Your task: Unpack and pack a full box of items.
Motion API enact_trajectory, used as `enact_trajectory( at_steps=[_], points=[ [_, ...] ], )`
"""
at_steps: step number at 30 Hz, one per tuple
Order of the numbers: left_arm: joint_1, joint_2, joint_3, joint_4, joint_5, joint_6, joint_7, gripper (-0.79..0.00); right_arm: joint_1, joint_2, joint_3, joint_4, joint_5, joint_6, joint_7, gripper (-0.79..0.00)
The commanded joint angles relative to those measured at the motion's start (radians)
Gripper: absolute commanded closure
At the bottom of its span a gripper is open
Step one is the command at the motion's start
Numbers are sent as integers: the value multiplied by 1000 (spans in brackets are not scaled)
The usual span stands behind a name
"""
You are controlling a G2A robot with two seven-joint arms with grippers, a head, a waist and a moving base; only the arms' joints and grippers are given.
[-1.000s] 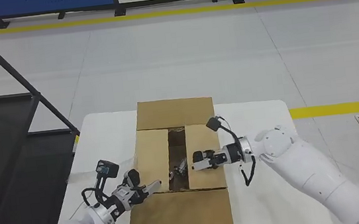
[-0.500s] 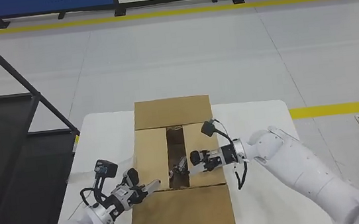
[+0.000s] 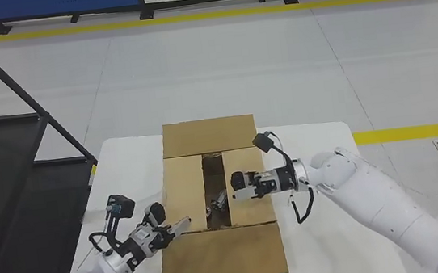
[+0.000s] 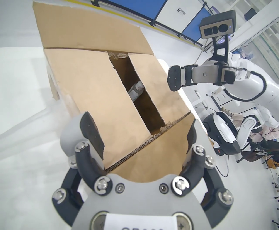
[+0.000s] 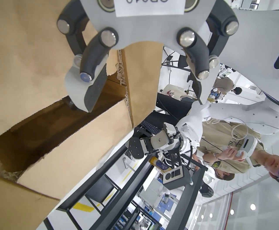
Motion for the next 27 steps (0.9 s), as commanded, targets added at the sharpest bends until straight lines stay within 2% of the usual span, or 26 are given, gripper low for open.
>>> enact_trajectory(
  at_steps=[1,5,11,15,20,27],
  points=[
    [20,3,-34,-10,-38,-32,9,-785,11,7,20,36,-1,-16,-16,-785],
    [79,14,-128,-19,-127,-137,-6,-785,39,-4,50,119,-4,15,-78,-785],
    [183,31,-236,10,-178,-291,-86,-785,92,-59,46,244,-115,136,-296,-785],
    [228,43,-262,58,-266,-395,-169,-785,123,-102,35,337,-168,188,-403,-785],
    [253,59,-275,102,-351,-469,-267,-785,152,-149,15,437,-259,238,-502,-785],
    [234,76,-237,126,-406,-484,-347,-785,160,-205,9,537,-291,266,-519,-785]
  ],
)
